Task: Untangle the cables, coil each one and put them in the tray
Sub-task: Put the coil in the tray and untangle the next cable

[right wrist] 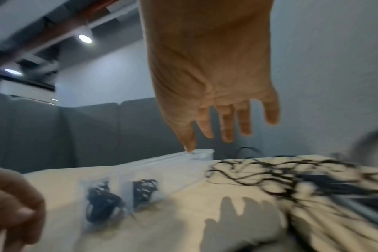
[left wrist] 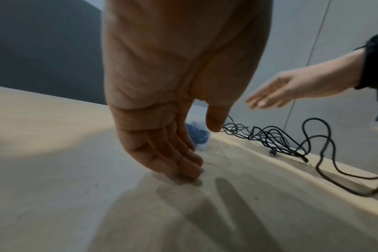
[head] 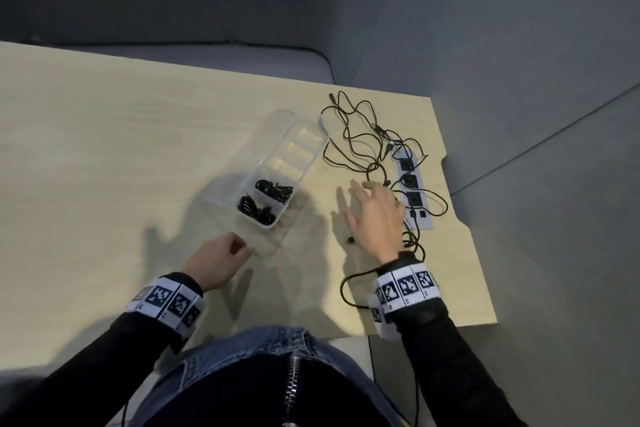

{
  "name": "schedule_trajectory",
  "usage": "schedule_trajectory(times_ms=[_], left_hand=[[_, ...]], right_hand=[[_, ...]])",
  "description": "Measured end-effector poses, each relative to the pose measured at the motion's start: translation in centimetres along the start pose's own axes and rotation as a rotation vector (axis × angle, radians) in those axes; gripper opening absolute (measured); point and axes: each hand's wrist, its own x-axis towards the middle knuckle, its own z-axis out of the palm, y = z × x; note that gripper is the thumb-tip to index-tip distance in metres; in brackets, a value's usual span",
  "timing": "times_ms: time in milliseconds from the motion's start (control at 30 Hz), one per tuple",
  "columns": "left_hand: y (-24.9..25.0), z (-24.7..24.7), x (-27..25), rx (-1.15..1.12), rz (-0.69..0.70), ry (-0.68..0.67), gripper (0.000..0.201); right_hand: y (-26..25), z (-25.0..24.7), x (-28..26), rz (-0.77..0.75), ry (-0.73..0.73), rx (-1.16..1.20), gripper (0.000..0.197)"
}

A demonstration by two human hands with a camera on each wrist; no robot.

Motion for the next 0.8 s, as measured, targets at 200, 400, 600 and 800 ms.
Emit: schedule_trajectory(times_ms=[200,400,600,800], left_hand=[[0.1,1.5,-1.6,0.118,0.121,0.036,0.029],[0.1,2.0,-1.6,0.115,0.138,0.033,0.026],[3.7,2.6,-2.4,0.132,0.259,-0.13,0.035],[9.8,2.6,-3.7,-0.074,0.759,0.14,0.066]], right_hand=[[6.2,2.4,-5.9,0.669,-0.206,0.424,0.08],[5.8,4.9,-6.2,0.566,-0.058,0.519,0.036],[3.4,3.3,-5.4,0.341,-0.084,0.803,0.026],[1.6,-1.1,-5.8,0.163,0.069,0.931,0.022]])
